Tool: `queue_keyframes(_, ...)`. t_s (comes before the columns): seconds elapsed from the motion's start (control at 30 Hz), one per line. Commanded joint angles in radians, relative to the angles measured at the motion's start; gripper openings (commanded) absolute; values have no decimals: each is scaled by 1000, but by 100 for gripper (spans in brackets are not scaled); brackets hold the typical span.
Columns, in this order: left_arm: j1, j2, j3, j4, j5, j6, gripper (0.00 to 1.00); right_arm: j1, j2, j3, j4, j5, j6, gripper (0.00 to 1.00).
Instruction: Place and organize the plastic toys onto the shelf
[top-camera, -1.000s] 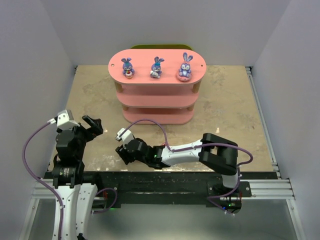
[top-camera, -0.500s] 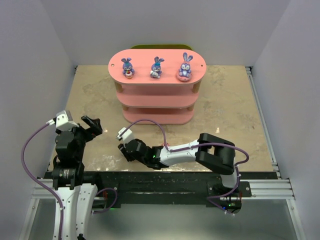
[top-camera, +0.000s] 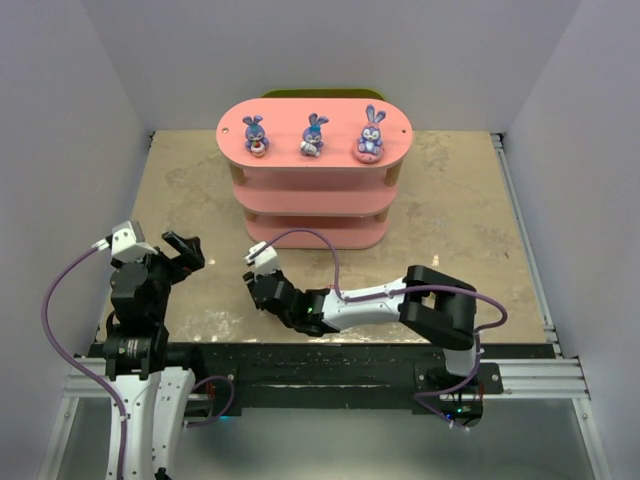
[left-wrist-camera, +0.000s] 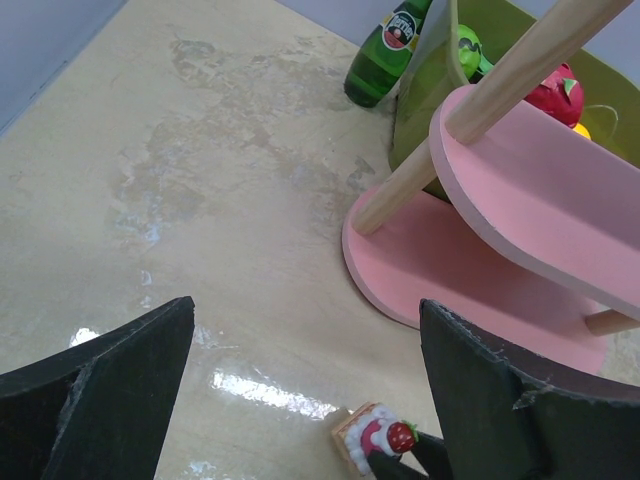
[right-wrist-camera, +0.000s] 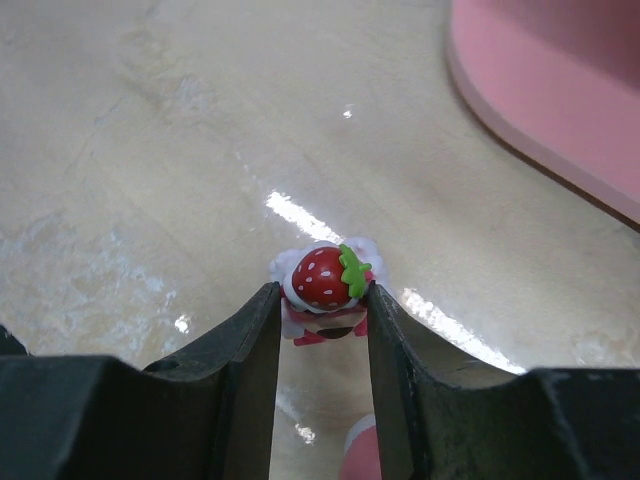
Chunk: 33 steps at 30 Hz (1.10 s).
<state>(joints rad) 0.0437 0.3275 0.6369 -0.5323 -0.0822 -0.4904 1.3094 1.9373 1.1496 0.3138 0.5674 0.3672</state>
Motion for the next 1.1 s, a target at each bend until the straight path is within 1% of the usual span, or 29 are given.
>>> queue_keyframes(0.0,-4,-8,-5,46,-5,-7,98,-36,-113,44,-30,186,139,0)
queue_keyframes(0.17,-4,-8,-5,46,-2,-7,98,-125,-224,-68,-68,262,228,0)
queue_keyframes(0.23,-4,-8,-5,48,2,-5,98,-153,-247,-88,-122,296,254,0)
queue_keyframes(0.37,-4,-8,-5,48,4,-5,98,-183,-328,-169,-209,373,346,0)
queue_keyframes(0.6,-4,-10,-5,46,6,-4,98,-239,-385,-232,-306,442,412,0)
queue_keyframes(0.7,-4,-7,-5,48,9,-4,98,-275,-400,-269,-286,440,389,0)
queue_keyframes(0.87,-4,5,-5,49,18,-1,98,-364,-466,-381,-136,387,293,0)
queue_keyframes(0.97,-4,4,-3,48,16,-2,98,-389,-471,-406,-81,384,254,0)
queue_keyframes(1.07,-4,-1,-3,45,10,-5,98,-407,-462,-403,-53,373,251,0)
